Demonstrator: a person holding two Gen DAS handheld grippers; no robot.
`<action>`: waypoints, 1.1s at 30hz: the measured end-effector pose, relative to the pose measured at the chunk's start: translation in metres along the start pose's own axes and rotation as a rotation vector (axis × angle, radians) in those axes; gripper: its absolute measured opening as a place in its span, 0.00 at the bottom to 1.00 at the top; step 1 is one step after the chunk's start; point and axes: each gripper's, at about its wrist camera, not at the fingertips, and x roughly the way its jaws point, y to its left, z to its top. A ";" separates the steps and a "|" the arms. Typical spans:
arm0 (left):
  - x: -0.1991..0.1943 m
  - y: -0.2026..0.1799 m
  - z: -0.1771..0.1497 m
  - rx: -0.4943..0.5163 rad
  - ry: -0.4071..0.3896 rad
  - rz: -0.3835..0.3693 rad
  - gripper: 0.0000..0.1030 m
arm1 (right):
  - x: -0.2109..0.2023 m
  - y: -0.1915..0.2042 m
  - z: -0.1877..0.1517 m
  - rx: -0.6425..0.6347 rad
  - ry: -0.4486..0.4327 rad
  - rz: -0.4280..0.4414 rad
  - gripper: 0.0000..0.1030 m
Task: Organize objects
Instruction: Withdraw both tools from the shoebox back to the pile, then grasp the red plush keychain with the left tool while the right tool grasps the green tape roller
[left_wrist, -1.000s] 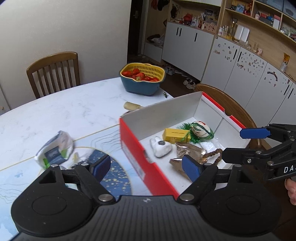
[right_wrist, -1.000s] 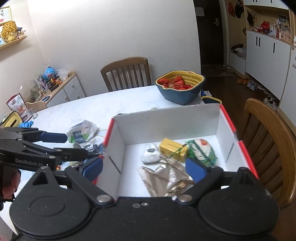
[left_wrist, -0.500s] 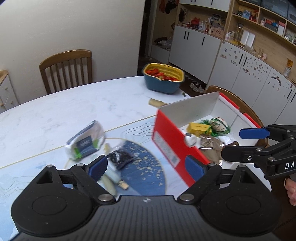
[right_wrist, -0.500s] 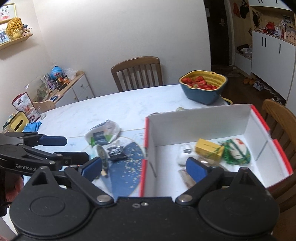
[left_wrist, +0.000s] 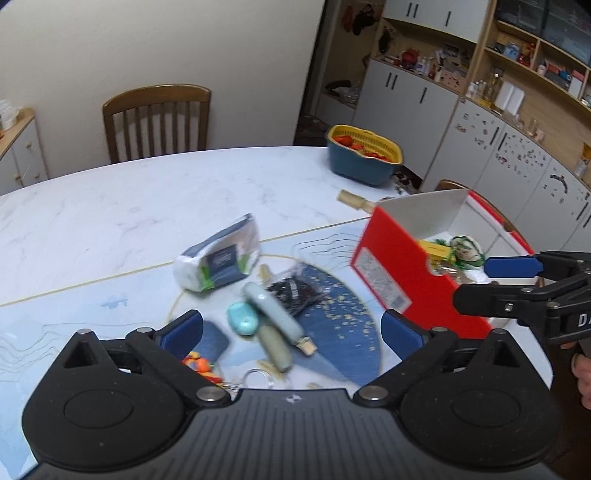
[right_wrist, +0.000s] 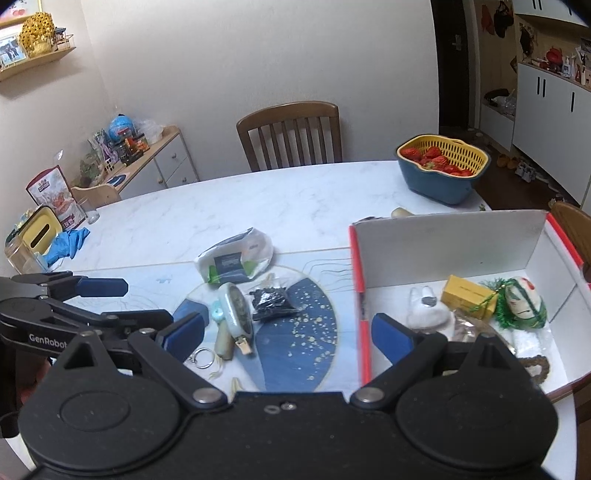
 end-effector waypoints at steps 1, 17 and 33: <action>0.000 0.004 -0.001 -0.001 -0.004 0.005 1.00 | 0.002 0.003 0.000 -0.002 0.001 -0.003 0.94; 0.031 0.072 -0.036 0.005 0.023 0.115 1.00 | 0.061 0.046 -0.002 -0.059 0.084 -0.034 0.93; 0.071 0.093 -0.061 -0.022 0.075 0.081 1.00 | 0.134 0.061 -0.002 -0.063 0.196 -0.058 0.74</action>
